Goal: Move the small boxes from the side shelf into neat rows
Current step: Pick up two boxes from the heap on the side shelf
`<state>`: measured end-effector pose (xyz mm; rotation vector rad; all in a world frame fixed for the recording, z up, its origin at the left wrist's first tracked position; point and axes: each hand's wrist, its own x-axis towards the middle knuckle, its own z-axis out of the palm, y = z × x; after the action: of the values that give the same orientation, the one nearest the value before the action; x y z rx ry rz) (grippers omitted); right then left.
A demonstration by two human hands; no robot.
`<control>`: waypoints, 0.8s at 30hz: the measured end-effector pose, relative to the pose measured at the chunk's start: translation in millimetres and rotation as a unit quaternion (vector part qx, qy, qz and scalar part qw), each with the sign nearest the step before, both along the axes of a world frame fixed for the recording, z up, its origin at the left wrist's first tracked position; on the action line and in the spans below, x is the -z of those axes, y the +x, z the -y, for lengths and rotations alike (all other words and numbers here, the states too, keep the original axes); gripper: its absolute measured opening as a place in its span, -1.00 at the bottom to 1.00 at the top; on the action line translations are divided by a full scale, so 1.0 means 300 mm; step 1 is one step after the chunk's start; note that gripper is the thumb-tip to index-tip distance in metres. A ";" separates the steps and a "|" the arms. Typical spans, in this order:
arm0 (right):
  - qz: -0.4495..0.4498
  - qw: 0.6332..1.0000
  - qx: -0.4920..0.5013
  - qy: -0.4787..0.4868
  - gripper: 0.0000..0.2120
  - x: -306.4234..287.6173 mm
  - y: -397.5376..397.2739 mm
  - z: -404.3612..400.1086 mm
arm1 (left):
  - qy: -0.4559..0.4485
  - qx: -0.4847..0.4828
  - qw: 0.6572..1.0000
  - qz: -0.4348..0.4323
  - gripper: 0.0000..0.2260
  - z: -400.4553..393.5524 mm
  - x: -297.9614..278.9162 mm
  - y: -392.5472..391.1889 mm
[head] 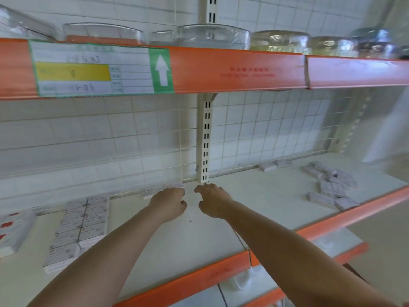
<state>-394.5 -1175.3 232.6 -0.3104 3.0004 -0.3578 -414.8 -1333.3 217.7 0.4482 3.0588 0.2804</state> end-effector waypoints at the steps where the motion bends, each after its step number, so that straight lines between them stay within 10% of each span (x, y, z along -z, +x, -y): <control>1: 0.003 1.000 0.008 -0.001 -0.49 -0.001 0.010 -0.016 | 0.001 0.008 1.000 0.001 -0.70 -0.021 0.000 0.002; 24: -0.001 1.000 0.012 -0.019 -0.49 -0.018 0.132 -0.549 | -0.003 0.040 0.999 0.038 -0.60 -0.575 -0.043 0.116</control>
<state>-355.0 -1010.7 238.0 -0.2794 3.0052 -0.4176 -379.8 -1160.8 230.5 0.5444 2.9597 0.2772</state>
